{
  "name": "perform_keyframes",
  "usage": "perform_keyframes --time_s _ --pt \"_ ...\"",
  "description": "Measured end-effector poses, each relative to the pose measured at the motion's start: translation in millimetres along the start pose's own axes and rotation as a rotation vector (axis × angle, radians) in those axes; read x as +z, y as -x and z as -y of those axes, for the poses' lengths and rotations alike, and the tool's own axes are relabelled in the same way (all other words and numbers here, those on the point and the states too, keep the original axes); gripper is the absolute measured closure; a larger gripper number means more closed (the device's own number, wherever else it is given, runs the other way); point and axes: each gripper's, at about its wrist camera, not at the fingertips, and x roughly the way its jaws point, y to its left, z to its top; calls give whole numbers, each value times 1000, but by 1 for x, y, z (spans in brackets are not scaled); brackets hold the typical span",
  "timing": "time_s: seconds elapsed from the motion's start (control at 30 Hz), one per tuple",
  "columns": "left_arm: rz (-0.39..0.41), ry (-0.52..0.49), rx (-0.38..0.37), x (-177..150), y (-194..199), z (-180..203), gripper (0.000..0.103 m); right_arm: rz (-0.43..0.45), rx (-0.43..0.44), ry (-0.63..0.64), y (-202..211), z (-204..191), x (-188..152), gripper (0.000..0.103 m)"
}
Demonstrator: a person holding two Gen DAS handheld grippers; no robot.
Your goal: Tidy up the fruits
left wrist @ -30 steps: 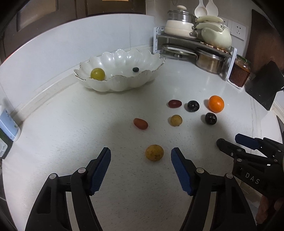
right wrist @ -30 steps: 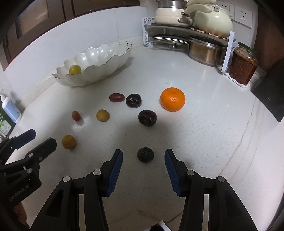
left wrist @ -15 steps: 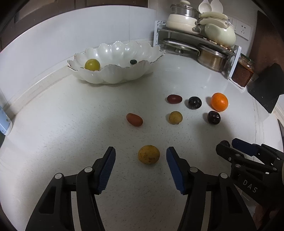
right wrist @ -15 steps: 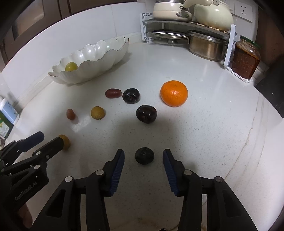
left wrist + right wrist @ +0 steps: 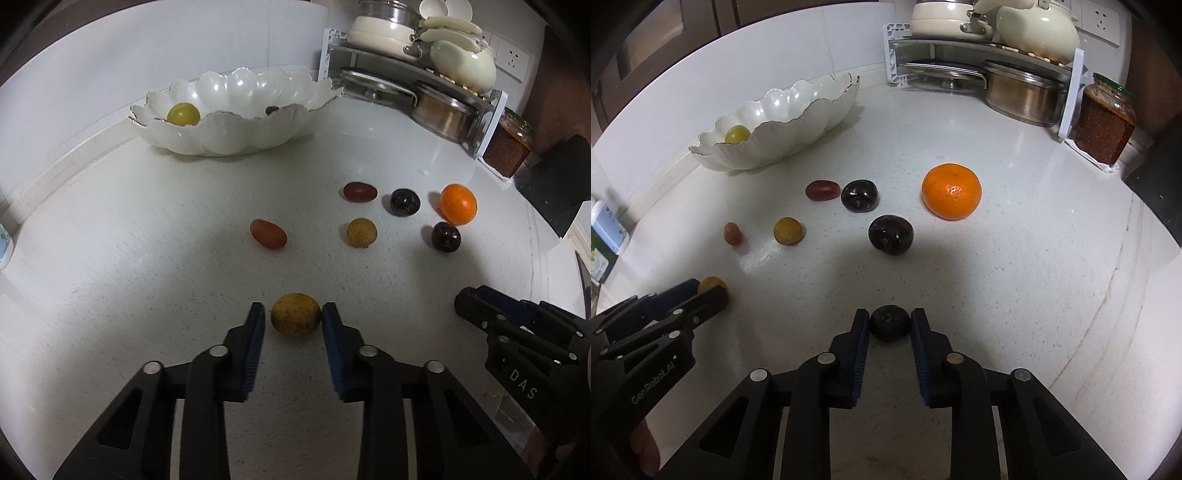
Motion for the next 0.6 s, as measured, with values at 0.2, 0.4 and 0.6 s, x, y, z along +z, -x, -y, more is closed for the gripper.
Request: perform_keyframes --time_s 0.2,0.4,0.6 --pt "6 19 6 -1 2 -1 75 6 13 9 3 1 1 79" --pt "26 35 7 2 16 0 75 31 41 22 12 1 5 79" --pt "68 61 15 9 35 1 75 68 63 45 26 -1 14 79"
